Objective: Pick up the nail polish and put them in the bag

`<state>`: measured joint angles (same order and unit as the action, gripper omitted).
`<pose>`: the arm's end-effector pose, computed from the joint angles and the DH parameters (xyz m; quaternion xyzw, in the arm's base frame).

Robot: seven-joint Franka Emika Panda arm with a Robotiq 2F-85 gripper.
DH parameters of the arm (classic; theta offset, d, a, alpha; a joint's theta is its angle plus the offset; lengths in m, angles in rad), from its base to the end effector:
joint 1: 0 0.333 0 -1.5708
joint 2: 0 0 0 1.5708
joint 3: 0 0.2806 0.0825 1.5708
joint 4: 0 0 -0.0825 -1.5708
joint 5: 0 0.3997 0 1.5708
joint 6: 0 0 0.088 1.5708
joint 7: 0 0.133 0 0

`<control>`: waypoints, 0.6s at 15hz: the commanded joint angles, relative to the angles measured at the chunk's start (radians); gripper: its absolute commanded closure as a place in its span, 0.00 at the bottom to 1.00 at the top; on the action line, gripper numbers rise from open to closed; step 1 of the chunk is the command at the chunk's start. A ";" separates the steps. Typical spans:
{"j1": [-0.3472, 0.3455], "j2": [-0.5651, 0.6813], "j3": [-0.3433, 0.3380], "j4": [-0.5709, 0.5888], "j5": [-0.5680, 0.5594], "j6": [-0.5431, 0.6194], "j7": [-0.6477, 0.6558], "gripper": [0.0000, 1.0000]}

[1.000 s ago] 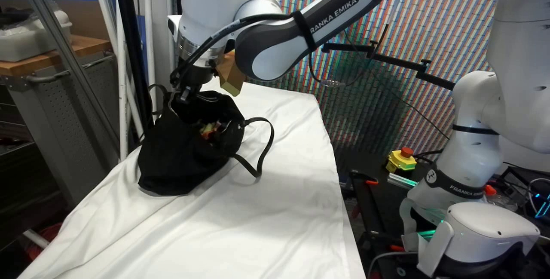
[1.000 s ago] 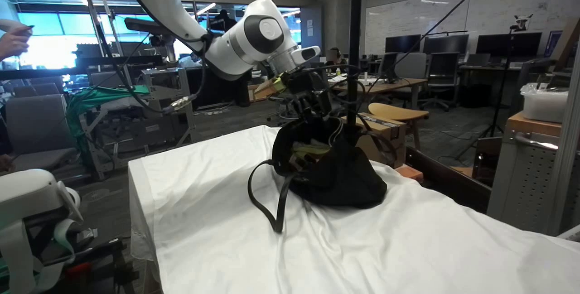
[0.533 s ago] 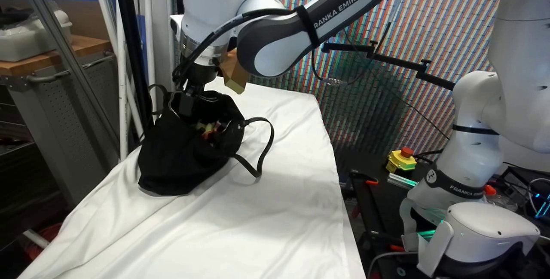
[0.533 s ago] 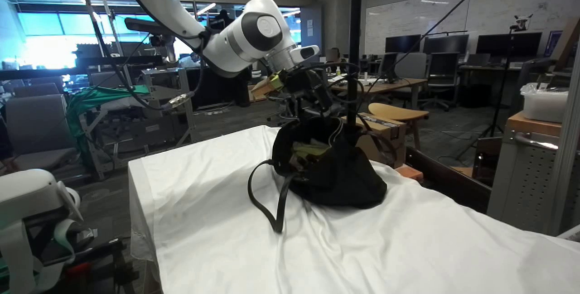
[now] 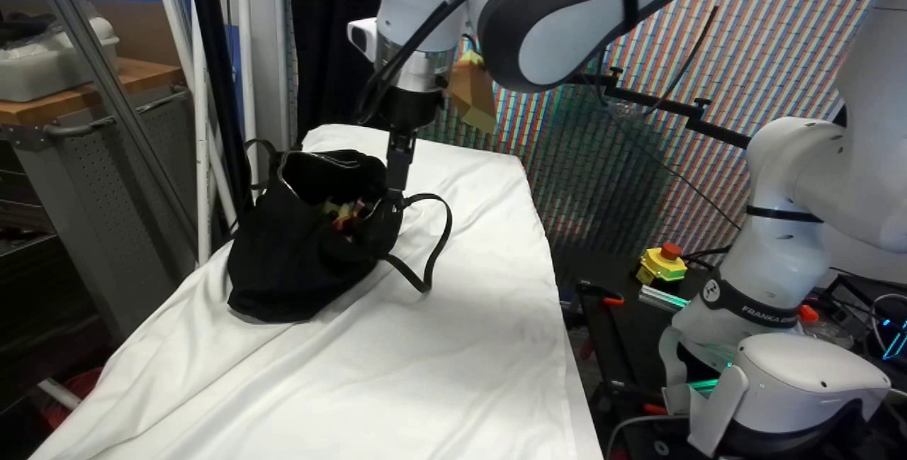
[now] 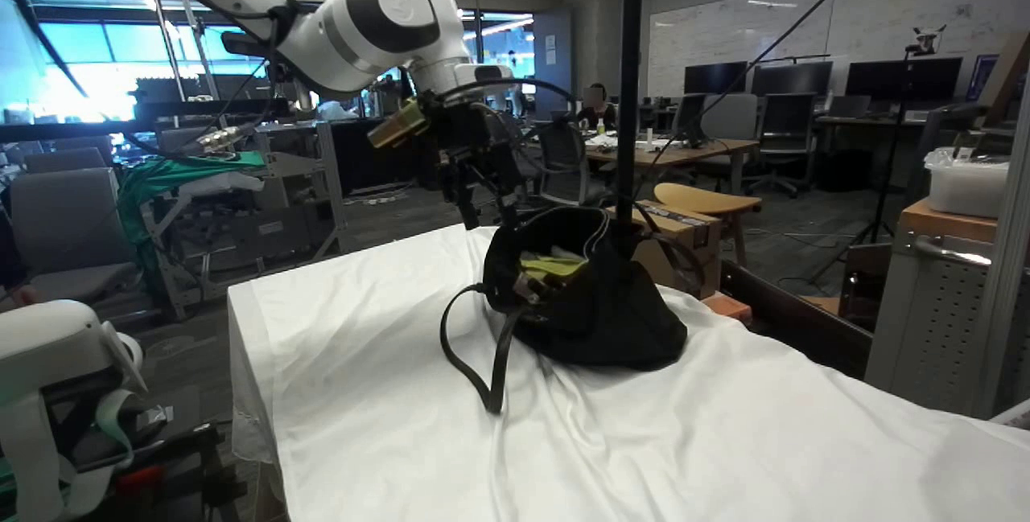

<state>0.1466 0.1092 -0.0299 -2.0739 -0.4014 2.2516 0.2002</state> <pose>0.5844 0.0497 0.3173 0.9832 0.0793 0.0583 0.1534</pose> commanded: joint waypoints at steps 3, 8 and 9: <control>-0.013 -0.331 0.078 -0.268 0.106 -0.130 -0.049 0.00; -0.014 -0.562 0.134 -0.423 0.134 -0.150 -0.034 0.00; -0.017 -0.602 0.138 -0.446 0.131 -0.152 -0.036 0.00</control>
<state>0.1462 -0.3376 0.0842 -2.4193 -0.2862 2.1030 0.1795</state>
